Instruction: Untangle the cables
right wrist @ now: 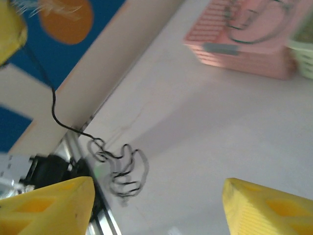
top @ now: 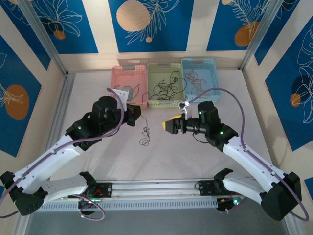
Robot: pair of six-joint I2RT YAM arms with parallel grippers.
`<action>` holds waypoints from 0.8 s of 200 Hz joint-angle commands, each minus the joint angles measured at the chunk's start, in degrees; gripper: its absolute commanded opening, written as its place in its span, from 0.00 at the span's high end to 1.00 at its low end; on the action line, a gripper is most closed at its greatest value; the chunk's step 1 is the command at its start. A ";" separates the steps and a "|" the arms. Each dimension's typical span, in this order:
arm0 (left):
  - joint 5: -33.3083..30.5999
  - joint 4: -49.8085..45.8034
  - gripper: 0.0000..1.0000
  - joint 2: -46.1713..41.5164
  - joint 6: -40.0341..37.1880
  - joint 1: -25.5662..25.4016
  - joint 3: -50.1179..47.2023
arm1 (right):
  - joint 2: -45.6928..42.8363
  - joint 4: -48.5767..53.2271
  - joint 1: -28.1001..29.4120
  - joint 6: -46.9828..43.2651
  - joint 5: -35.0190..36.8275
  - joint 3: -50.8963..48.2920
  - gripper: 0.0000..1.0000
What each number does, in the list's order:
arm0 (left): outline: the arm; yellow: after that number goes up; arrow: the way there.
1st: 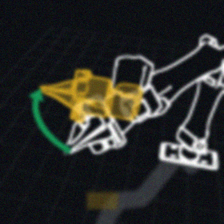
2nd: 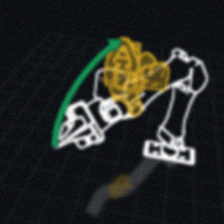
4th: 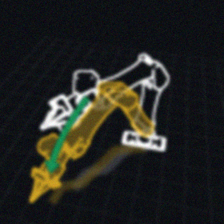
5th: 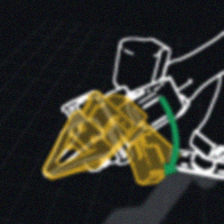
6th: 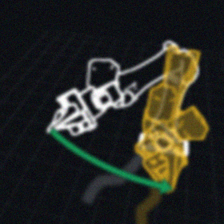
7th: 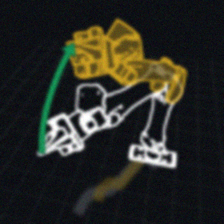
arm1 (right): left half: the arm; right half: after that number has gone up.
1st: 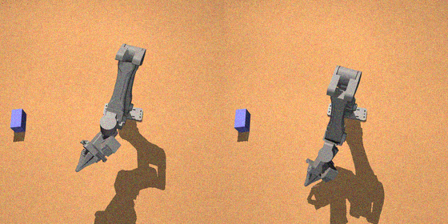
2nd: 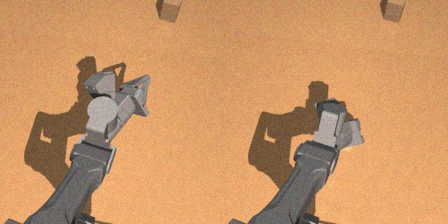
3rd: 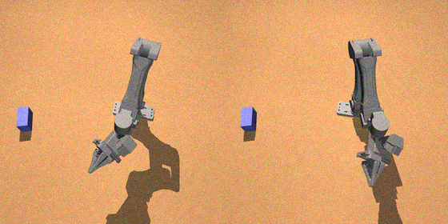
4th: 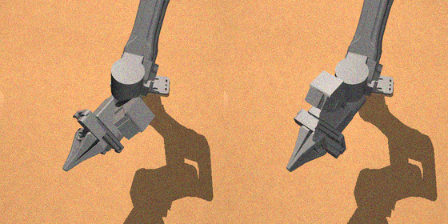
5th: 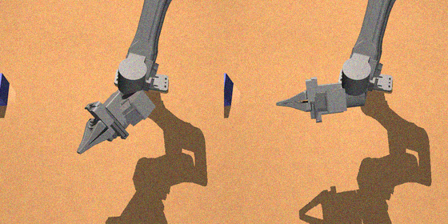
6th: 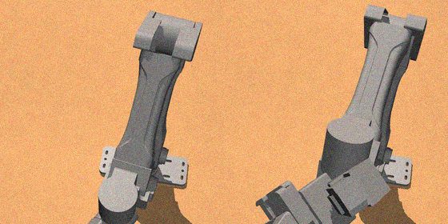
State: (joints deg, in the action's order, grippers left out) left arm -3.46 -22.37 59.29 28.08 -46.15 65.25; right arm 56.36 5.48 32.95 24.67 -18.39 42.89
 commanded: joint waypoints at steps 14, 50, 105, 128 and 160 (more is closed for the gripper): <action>3.92 -3.20 1.00 -1.53 2.83 0.09 4.88 | -0.51 -15.66 5.47 -6.97 -8.31 -4.38 0.25; 5.77 -3.54 1.00 -2.48 3.78 0.09 7.18 | 3.99 -19.06 11.26 -10.48 -8.55 -3.03 0.24; 6.11 -3.80 1.00 -2.54 4.18 0.03 9.35 | 11.01 -20.78 13.65 -11.89 -0.30 0.84 0.30; 6.01 -4.35 1.00 -2.47 4.00 0.07 10.37 | 11.68 -20.87 12.74 -12.55 1.87 1.41 0.37; 7.04 -3.93 1.00 -2.60 4.67 0.04 10.86 | 12.44 -20.27 11.44 -11.61 3.92 2.63 0.59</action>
State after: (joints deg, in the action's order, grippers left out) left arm 1.72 -26.33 57.43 31.64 -46.15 73.95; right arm 68.07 -13.85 45.21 13.37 -17.30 42.81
